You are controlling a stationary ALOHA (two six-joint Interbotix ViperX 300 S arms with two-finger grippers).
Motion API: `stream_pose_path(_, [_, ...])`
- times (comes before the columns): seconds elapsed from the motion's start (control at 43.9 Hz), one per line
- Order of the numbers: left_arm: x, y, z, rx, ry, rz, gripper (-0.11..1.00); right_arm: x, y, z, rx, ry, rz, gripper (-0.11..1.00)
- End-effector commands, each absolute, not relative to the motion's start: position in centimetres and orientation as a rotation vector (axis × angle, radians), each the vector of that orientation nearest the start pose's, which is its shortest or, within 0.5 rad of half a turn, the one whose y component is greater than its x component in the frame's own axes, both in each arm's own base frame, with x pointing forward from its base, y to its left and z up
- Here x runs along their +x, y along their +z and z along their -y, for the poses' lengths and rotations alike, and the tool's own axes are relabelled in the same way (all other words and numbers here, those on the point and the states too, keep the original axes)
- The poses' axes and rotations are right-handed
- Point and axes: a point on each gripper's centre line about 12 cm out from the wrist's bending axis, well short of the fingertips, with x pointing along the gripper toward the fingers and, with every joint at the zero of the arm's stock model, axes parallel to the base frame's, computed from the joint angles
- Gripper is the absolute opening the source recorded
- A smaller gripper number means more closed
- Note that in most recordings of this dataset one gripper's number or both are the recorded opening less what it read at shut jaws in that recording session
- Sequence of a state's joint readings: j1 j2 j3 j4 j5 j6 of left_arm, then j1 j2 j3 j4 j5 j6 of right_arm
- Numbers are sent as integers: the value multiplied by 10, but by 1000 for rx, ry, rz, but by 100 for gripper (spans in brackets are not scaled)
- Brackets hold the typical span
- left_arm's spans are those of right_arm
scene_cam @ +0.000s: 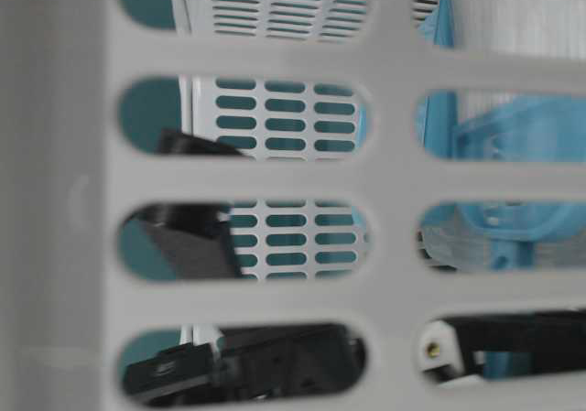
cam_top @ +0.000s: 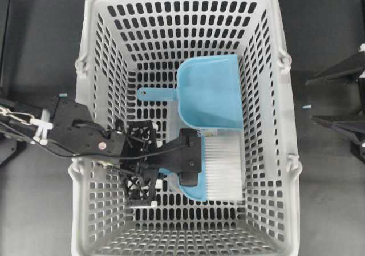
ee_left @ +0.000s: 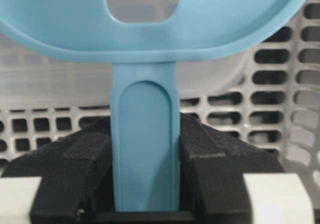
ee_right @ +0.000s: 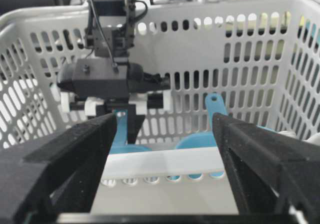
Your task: Pick up the hand brush from the shopping basket with the left arm.
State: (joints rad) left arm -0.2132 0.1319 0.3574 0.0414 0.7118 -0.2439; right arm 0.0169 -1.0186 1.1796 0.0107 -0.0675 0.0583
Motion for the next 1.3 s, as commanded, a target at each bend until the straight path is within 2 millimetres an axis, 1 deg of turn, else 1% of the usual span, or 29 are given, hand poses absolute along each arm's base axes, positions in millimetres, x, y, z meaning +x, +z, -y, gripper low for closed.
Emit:
stream_pose_path(0.0, [401, 194, 89, -42, -57, -1134, 24, 191, 279, -3, 77, 11, -80, 74])
stream_pose_path(0.114, [406, 222, 91, -49, -65, -1085, 24, 191, 278, -3, 79, 11, -85, 74])
stream_pose_path(0.273, [406, 273, 88, -59, -71, -1009, 24, 191, 278, -3, 79, 11, -85, 74])
stream_pose_path(0.364, [402, 307, 82, -57, -77, -946, 24, 191, 278, -3, 81, 11, -82, 74])
stream_pose_path(0.387, [399, 320, 80, -54, -80, -920, 24, 191, 278, -3, 81, 11, -82, 74])
stream_pose_path(0.478, [390, 355, 71, -53, -81, -841, 24, 190, 279, -3, 81, 11, -77, 74])
stream_pose_path(0.546, [383, 368, 66, -56, -77, -813, 24, 190, 279, -3, 81, 11, -76, 74])
stream_pose_path(0.66, [381, 373, 59, -61, -62, -805, 24, 190, 279, -3, 81, 11, -76, 74])
stream_pose_path(0.934, [387, 366, 60, -57, -61, -819, 24, 190, 279, -3, 81, 11, -74, 74])
stream_pose_path(1.275, [388, 366, 60, -60, -62, -817, 24, 190, 280, -3, 81, 11, -73, 74])
